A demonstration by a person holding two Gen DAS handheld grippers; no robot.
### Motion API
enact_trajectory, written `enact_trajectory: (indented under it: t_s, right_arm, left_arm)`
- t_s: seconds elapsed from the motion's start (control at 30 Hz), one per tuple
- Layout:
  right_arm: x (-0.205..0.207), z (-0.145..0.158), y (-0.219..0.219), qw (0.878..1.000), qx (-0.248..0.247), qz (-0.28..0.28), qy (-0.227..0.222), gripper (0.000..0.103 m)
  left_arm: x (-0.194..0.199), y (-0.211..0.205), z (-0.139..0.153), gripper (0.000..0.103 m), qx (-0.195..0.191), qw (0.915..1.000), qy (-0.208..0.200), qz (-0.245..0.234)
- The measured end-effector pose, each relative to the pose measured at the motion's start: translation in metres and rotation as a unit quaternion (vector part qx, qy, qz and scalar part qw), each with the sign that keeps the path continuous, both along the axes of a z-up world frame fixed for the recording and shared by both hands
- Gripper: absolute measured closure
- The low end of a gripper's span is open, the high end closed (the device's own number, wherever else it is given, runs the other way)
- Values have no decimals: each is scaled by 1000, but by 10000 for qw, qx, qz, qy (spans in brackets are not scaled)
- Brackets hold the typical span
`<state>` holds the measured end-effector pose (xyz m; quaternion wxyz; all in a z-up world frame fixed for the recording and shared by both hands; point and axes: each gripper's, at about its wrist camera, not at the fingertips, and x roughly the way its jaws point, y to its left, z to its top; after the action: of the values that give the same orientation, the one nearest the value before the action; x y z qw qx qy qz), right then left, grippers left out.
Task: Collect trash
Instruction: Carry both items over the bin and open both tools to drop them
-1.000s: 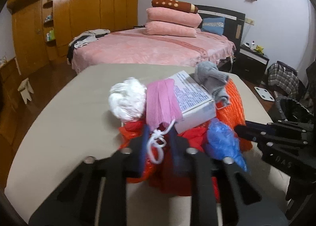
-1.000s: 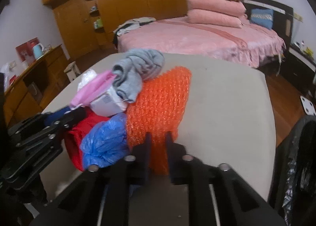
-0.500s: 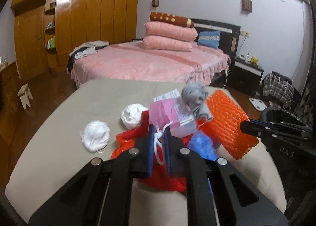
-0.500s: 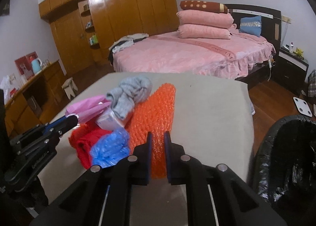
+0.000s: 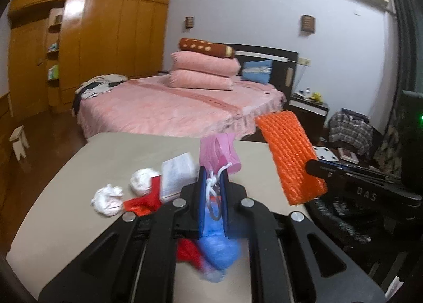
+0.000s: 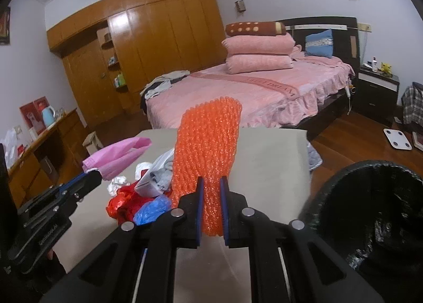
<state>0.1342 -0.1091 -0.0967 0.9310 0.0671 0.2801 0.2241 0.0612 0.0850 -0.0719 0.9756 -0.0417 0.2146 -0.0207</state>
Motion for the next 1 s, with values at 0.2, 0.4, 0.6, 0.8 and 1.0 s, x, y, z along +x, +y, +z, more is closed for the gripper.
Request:
enact_trajectory:
  t_s: [0.2, 0.4, 0.6, 0.8, 1.0]
  right_arm:
    - [-5, 5, -38, 9991, -93, -417, -45, 92]
    - [-7, -1, -95, 9940, -210, -1068, 108, 92]
    - [-14, -10, -157, 9837, -273, -1757, 273, 91]
    - [-19, -19, -198, 9738, -367, -2221, 318, 92]
    - [-21, -34, -227, 9629, -476, -2604, 528, 79]
  left_arm:
    - [12, -40, 1, 94, -89, 9987, 26, -504]
    - [33, -91, -10, 94, -117, 9931, 166, -1155]
    - [56, -147, -25, 94, -158, 9839, 389, -1735]
    - [75, -200, -38, 94, -196, 9745, 537, -2170]
    - [82, -223, -50, 53, -281, 9656, 667, -2497]
